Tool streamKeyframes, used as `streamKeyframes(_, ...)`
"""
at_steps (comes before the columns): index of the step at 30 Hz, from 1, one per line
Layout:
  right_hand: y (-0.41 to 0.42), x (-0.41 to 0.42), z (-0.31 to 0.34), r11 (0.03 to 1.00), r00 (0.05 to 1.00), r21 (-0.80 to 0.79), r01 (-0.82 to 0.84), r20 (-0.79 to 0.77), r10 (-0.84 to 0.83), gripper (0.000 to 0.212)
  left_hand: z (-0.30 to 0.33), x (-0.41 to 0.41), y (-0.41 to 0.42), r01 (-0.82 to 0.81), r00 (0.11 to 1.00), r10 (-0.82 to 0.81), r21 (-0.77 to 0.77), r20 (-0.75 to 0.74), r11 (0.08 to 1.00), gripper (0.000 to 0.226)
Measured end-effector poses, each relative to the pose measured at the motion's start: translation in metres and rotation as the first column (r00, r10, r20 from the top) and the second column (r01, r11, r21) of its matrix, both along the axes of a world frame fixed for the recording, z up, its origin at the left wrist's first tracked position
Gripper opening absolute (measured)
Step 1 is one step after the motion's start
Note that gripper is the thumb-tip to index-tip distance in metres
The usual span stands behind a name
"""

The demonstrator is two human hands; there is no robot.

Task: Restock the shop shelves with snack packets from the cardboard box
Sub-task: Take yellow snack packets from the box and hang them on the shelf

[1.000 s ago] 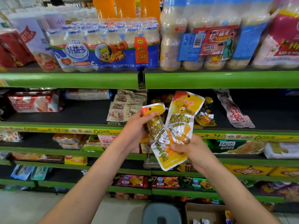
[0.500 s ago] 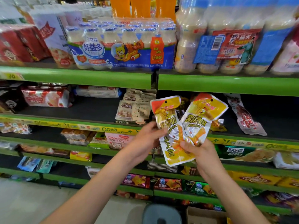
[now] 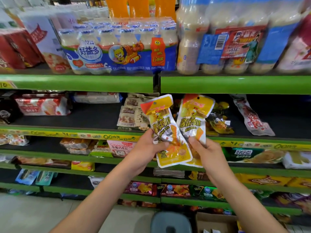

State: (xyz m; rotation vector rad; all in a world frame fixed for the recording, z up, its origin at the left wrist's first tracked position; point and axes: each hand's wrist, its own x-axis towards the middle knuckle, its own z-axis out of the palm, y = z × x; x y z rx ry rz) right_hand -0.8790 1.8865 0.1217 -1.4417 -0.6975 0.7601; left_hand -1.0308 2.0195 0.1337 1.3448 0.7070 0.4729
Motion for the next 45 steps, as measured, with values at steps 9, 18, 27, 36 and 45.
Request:
streamKeyframes(9,-0.014,0.010,-0.003,0.996,0.980,-0.062,0.065,0.190,-0.052,0.026,0.006,-0.014,0.005,0.099,0.995,-0.098,0.028,-0.028,0.995,0.047)
streamKeyframes(18,-0.018,0.005,-0.005,0.994,0.973,-0.097,0.045,0.230,-0.022,0.026,0.006,-0.020,0.002,0.117,0.989,-0.106,0.110,-0.103,0.987,0.048)
streamKeyframes(27,-0.019,-0.001,-0.003,0.995,0.977,-0.090,0.048,0.210,-0.028,0.025,0.010,-0.021,0.002,0.111,0.984,-0.087,0.159,-0.154,0.981,0.048)
streamKeyframes(36,-0.018,-0.002,-0.002,0.996,0.980,-0.081,0.031,0.197,-0.014,0.028,0.014,-0.021,0.003,0.112,0.983,-0.087,0.154,-0.160,0.982,0.046)
streamKeyframes(45,-0.022,0.002,-0.006,0.994,0.986,-0.101,0.037,0.167,-0.020,0.027,0.022,-0.024,-0.004,0.211,0.971,-0.192,0.134,-0.143,0.968,0.066)
